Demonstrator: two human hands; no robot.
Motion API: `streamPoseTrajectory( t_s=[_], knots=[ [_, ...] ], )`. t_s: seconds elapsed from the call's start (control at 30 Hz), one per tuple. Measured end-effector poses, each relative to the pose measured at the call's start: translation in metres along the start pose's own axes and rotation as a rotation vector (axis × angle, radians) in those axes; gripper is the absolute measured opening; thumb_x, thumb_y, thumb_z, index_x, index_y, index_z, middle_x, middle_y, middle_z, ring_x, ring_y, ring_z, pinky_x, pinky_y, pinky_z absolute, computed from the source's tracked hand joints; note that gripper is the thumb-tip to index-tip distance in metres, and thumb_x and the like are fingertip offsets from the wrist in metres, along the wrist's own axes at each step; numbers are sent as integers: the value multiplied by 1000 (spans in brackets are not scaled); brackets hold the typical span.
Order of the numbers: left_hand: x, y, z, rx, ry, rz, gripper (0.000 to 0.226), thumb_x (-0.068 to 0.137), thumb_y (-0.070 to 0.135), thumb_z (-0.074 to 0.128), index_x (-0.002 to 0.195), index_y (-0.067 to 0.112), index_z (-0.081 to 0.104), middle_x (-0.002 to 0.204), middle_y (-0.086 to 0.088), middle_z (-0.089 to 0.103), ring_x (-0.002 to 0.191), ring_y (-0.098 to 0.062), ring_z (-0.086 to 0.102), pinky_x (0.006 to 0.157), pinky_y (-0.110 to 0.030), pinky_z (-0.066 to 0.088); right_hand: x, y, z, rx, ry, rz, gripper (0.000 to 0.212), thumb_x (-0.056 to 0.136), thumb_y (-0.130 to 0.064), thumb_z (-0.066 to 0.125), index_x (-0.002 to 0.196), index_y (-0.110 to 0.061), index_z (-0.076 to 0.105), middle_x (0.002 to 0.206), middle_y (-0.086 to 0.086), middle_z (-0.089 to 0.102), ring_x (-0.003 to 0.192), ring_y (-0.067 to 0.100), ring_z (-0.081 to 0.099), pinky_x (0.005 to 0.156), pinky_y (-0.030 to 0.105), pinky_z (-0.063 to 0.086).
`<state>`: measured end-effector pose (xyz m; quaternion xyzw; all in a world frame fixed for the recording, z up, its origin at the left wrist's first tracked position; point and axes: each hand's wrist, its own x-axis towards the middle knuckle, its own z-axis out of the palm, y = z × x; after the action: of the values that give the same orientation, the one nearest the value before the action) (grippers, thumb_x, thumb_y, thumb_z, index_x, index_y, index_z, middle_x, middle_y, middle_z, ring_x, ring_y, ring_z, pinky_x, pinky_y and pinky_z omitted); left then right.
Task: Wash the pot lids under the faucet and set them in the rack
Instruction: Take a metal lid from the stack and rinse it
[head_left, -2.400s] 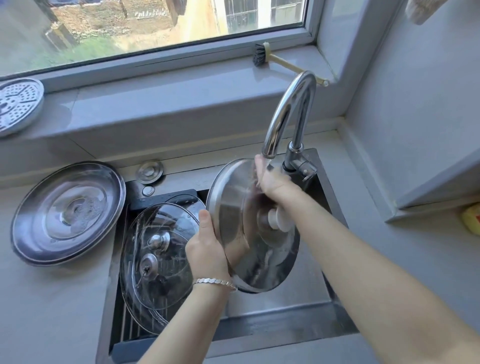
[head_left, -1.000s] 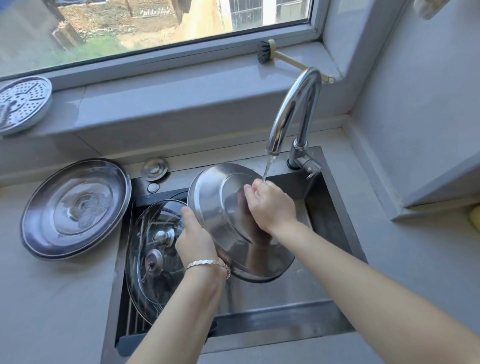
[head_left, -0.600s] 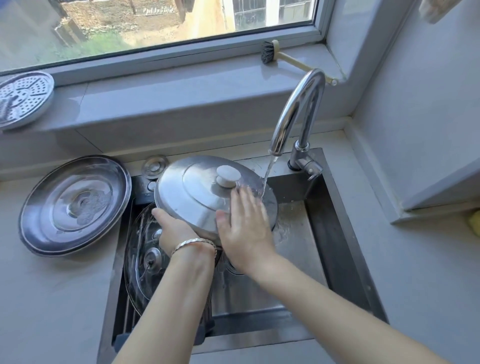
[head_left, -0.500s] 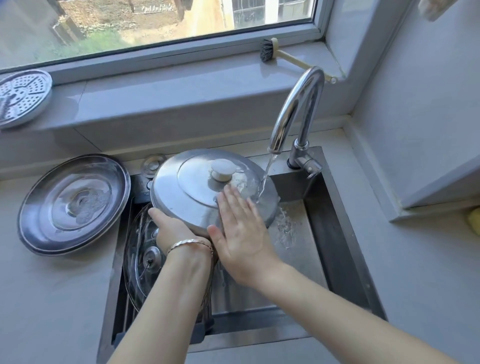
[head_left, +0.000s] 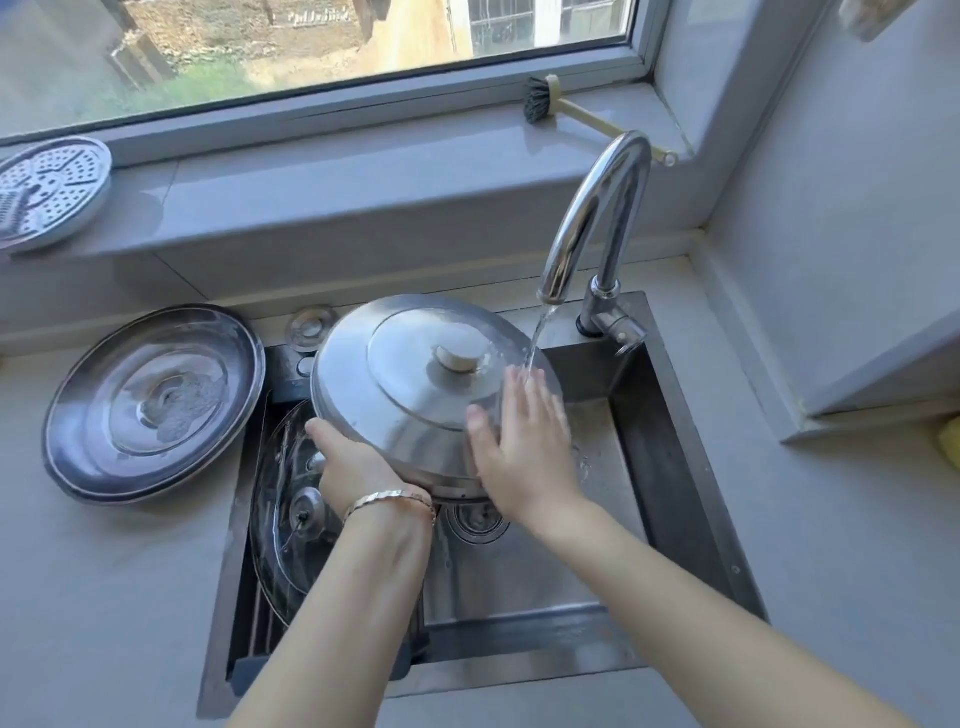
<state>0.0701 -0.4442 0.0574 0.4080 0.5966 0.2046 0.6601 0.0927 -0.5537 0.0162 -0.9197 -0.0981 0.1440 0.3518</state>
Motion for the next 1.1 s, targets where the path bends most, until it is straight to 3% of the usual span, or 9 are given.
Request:
streamPoseTrajectory(
  t_s=[0.1, 0.33, 0.5, 0.63, 0.73, 0.8, 0.87, 0.97, 1.1],
  knots=[
    [2, -7, -6, -11, -160, -9, 48, 82, 61, 48, 86, 15, 62, 85, 5, 64, 81, -19, 63, 85, -36, 52, 42, 29, -16, 69, -16, 226, 64, 96, -44, 21, 147, -5, 20, 158, 11, 9, 146, 23, 5, 118, 36, 6],
    [-12, -15, -12, 340, -435, 101, 50, 81, 57, 52, 71, 10, 65, 80, -15, 62, 80, -31, 60, 88, -57, 48, 83, 29, -51, 177, -99, 26, 44, 98, -38, 21, 124, -28, 55, 120, -1, 57, 124, 28, 45, 109, 43, 30],
    [-15, -13, -2, 410, -431, 194, 55, 73, 62, 49, 69, 8, 57, 76, -12, 56, 73, -24, 53, 84, -53, 49, 70, 3, -52, 21, 61, -59, 39, 100, -35, 22, 126, -30, 51, 135, 3, 48, 126, 28, 36, 110, 39, 21],
    [-12, -15, 7, 490, -332, 218, 54, 91, 50, 42, 83, 1, 63, 99, -22, 65, 94, -34, 62, 91, -46, 49, 31, 0, -38, -166, -75, -491, 57, 92, -48, 20, 143, -27, 35, 153, 5, 27, 143, 23, 19, 116, 37, 13],
    [-6, -9, 10, 383, -205, 128, 52, 92, 49, 39, 83, 2, 60, 103, -15, 64, 99, -30, 59, 95, -39, 46, 5, 20, -25, 37, -136, -669, 47, 90, -37, 39, 128, -18, 56, 144, 5, 44, 138, 19, 33, 115, 37, 22],
    [-2, -2, 8, 250, -190, 119, 47, 91, 49, 42, 68, 11, 55, 85, -7, 64, 89, -29, 61, 92, -44, 50, 3, 40, -29, 284, 140, -449, 37, 88, -32, 47, 112, -13, 67, 130, 1, 54, 126, 11, 43, 111, 35, 31],
    [0, 6, 5, 197, -203, 142, 42, 91, 49, 44, 66, 16, 53, 75, -1, 59, 84, -26, 60, 92, -46, 51, 8, 58, -39, 454, 258, 16, 41, 93, -34, 44, 126, -14, 55, 134, 2, 46, 124, 11, 40, 110, 31, 29],
    [2, 12, 1, 196, -250, 143, 41, 90, 50, 46, 70, 15, 56, 76, -2, 59, 81, -24, 60, 91, -45, 51, 18, 79, -39, 959, -106, 572, 50, 100, -39, 30, 143, -12, 32, 140, 17, 43, 121, 30, 49, 99, 36, 40],
    [7, 6, -10, 226, -384, 126, 43, 94, 47, 43, 74, 14, 62, 66, -3, 67, 63, -21, 64, 73, -39, 55, 25, 97, -35, 1037, -150, 744, 40, 100, -37, 34, 128, -11, 48, 101, 10, 59, 82, 21, 58, 67, 28, 47]
  ],
)
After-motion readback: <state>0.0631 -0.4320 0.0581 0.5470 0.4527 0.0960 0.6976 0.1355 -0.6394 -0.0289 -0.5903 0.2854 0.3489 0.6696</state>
